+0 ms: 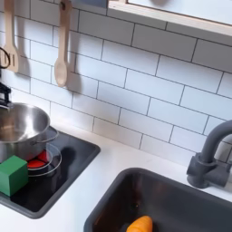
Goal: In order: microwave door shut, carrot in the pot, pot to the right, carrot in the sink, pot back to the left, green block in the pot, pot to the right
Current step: 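Put the green block in the pot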
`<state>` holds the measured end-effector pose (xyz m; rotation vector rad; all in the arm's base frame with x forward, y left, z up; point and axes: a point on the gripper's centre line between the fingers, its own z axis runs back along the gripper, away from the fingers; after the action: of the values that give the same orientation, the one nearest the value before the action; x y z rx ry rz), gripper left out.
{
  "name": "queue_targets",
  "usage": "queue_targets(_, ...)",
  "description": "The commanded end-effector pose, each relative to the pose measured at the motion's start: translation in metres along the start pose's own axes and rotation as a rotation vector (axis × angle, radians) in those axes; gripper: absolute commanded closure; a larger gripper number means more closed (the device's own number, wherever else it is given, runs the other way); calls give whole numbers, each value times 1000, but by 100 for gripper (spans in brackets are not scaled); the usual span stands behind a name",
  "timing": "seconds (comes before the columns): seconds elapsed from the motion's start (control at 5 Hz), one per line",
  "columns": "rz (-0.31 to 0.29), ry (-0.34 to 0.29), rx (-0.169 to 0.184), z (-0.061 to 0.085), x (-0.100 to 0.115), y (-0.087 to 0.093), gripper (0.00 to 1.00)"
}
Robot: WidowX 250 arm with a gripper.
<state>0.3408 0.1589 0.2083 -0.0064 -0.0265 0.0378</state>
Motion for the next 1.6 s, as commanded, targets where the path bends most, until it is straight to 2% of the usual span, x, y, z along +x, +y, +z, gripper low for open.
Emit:
queue_targets(0.0,-127,16,-30,0,-9,-49,0)
queue_targets(0.2,-162,25,-34,2,-22,-61,0)
queue_targets(0.4,-181,41,-31,-2,-34,-66,0)
queue_targets(0.6,-151,55,-11,-12,-44,-61,0)
queue_targets(0.8,-135,64,12,-18,-44,-57,0)
queue_targets(1.2,-129,50,29,-20,-39,-56,0)
queue_targets(1.4,-122,58,32,-27,-41,-58,0)
